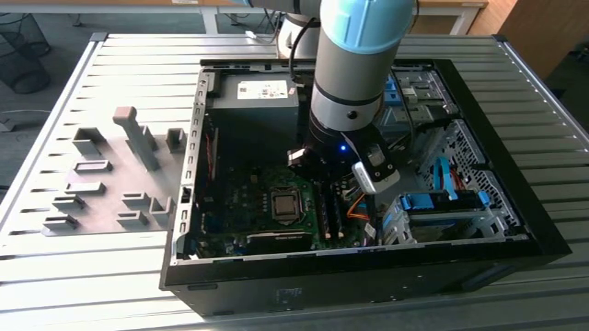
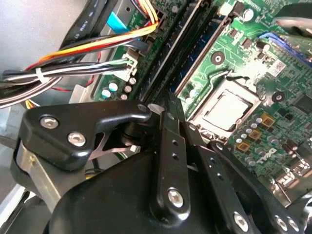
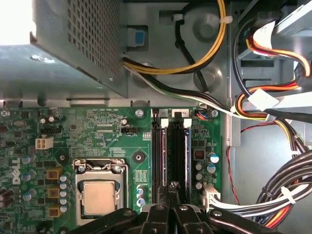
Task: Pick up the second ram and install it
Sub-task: 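Press down the second ram until it locks into place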
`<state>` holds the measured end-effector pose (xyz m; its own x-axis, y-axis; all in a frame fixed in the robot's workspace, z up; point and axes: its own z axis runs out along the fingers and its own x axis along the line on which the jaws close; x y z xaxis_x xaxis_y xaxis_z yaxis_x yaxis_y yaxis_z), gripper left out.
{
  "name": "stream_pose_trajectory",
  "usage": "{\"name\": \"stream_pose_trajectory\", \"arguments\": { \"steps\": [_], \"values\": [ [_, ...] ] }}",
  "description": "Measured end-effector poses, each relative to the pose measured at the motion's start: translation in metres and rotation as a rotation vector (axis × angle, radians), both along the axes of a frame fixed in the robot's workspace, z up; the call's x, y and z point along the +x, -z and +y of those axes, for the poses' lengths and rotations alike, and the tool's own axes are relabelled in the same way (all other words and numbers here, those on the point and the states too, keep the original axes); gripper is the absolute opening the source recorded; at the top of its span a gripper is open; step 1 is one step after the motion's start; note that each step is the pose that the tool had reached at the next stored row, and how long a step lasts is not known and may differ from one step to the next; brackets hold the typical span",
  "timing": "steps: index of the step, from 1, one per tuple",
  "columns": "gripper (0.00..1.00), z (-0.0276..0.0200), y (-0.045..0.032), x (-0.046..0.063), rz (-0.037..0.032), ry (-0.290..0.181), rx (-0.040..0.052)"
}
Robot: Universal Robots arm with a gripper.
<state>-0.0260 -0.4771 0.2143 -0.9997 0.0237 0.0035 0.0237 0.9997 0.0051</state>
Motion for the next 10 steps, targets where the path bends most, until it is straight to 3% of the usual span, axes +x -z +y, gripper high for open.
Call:
{"name": "stream_pose_trajectory", "arguments": {
  "steps": [3,5,10],
  "values": [
    [0.11,0.0003,-0.0006,0.0,0.0003,0.0,-0.0007],
    [0.11,0.0007,-0.0038,0.0,-0.0011,0.0,0.0035],
    [0.11,0.0002,-0.0227,0.0,-0.0002,0.0,0.0012]
  ]
}}
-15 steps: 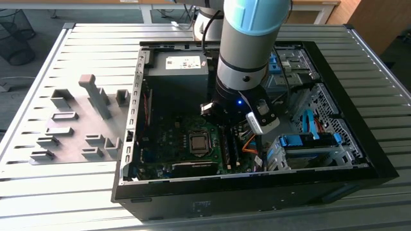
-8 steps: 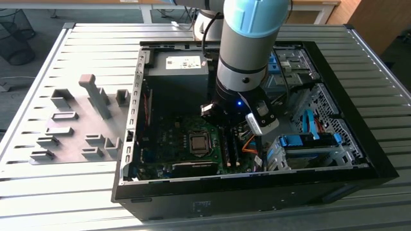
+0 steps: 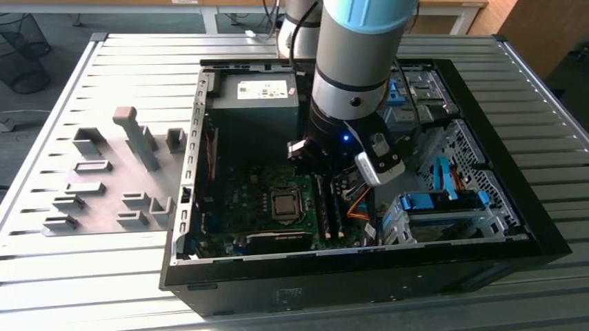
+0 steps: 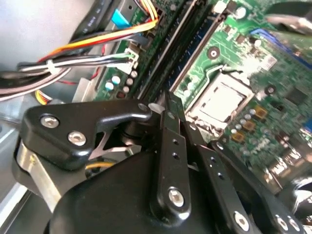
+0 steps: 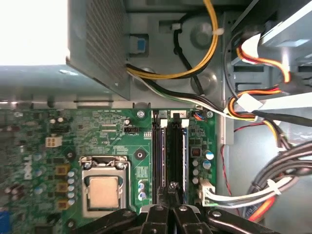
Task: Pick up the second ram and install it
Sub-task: 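Press down the second ram until it locks into place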
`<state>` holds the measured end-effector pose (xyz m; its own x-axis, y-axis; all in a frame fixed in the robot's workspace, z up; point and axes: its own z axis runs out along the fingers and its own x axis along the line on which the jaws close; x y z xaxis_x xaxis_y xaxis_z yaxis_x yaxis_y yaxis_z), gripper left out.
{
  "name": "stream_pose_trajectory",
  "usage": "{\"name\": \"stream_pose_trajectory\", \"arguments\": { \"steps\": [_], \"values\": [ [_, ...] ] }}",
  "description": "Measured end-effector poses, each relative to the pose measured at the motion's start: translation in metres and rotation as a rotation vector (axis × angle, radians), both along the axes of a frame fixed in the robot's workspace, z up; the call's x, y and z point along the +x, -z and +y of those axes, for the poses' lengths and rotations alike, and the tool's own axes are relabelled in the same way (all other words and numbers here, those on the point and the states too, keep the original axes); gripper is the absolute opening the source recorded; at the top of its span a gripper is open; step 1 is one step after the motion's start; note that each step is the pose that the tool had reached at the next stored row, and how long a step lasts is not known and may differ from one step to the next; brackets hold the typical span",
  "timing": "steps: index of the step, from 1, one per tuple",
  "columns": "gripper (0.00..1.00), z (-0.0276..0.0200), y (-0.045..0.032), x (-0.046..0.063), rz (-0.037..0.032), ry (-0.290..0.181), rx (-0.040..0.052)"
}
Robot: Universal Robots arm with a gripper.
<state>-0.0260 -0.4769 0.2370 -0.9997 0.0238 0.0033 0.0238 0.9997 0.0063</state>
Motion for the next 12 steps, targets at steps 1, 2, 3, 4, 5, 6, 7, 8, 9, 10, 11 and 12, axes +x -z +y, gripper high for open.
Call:
{"name": "stream_pose_trajectory", "arguments": {
  "steps": [1,2,3,4,5,6,7,8,9,10,11,12],
  "values": [
    [0.11,0.0,-0.003,0.0,0.0,0.0,-0.0002],
    [0.11,0.0,-0.0054,0.0,0.0,0.0,-0.0002],
    [0.11,0.0,-0.0074,0.0,0.0,0.0,-0.0001],
    [0.11,0.0,-0.0095,0.0,0.0,0.0,-0.0002],
    [0.11,0.0,-0.0105,0.0,0.0,0.0,-0.0001],
    [0.11,0.0,-0.0105,0.0,-0.0001,0.0,0.0],
    [0.11,0.0,-0.0105,0.0,-0.0001,0.0,0.0001],
    [0.11,0.0,-0.0105,0.0,-0.0001,0.0,0.0001],
    [0.11,0.0,-0.0109,0.0,0.0,0.0,-0.0001],
    [0.11,0.0,-0.0113,0.0,0.0,0.0,-0.0001],
    [0.11,0.0,-0.0113,0.0,0.0,0.0,-0.0002],
    [0.11,0.0,-0.0113,0.0,0.0,0.0,-0.0001]
  ]
}}
